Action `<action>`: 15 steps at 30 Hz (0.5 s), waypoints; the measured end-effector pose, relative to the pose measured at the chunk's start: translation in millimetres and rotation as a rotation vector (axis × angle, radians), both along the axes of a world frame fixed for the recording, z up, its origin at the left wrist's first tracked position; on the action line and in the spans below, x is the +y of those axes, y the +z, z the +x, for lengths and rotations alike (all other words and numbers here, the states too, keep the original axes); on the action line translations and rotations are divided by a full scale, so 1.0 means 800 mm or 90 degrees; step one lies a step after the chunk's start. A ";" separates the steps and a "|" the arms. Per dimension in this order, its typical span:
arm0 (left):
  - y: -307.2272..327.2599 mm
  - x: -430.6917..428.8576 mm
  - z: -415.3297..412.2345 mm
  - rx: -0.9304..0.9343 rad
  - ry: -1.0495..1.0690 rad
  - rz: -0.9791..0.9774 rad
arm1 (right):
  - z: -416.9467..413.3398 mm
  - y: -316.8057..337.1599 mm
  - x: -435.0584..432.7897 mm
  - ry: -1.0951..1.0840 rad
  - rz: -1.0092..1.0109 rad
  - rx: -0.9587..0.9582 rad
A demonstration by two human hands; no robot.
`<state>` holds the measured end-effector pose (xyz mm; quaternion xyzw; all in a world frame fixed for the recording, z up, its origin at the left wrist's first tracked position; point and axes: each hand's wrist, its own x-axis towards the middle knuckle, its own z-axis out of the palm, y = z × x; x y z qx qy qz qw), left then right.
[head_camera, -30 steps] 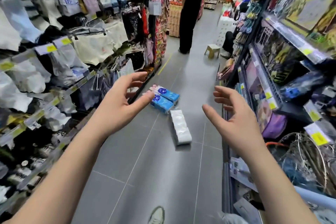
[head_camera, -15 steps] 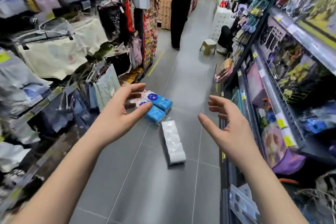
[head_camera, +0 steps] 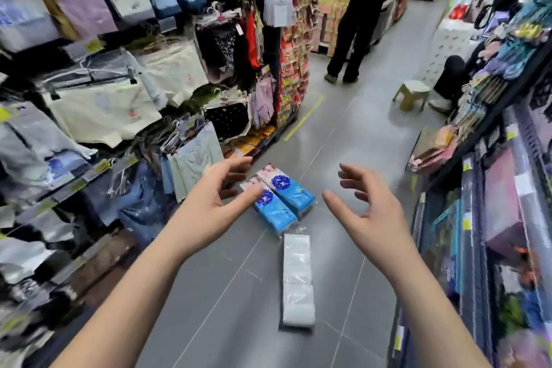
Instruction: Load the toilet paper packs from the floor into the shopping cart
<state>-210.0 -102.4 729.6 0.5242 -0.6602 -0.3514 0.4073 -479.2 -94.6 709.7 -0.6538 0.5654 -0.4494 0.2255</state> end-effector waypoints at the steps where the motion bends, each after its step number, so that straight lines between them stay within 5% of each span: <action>1: 0.000 -0.013 -0.013 -0.003 0.010 0.001 | -0.013 -0.002 -0.019 0.010 0.003 -0.004; 15: -0.036 -0.169 -0.087 -0.046 0.027 0.056 | -0.087 -0.055 -0.191 0.040 0.058 -0.041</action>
